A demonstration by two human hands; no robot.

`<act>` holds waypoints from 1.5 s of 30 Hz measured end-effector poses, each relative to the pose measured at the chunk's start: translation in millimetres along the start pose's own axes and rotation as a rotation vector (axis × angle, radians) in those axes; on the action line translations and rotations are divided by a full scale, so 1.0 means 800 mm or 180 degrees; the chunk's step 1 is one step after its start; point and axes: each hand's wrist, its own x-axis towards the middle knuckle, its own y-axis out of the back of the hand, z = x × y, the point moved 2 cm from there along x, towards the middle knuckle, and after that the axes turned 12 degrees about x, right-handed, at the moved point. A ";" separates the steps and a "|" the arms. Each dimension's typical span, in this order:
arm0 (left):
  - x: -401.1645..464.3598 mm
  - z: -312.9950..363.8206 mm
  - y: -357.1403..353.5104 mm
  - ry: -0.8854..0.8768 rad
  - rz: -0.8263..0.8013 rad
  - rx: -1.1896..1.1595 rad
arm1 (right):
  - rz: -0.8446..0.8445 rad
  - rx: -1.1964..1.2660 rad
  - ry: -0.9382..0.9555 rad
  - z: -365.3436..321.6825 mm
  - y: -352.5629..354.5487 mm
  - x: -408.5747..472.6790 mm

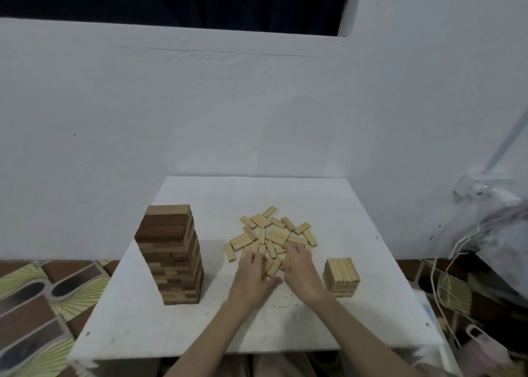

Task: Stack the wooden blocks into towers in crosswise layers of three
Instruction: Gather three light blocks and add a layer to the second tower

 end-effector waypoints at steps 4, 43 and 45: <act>0.001 0.007 -0.005 0.0066 -0.0014 -0.0018 | -0.0026 -0.0001 -0.0096 0.003 -0.004 -0.005; 0.017 -0.027 -0.001 0.0176 -0.0636 -0.0418 | -0.0491 0.1168 -0.0945 0.011 -0.014 -0.010; 0.019 -0.025 0.000 0.0156 -0.0646 -0.0389 | -0.0506 0.1199 -0.0976 0.010 -0.014 -0.010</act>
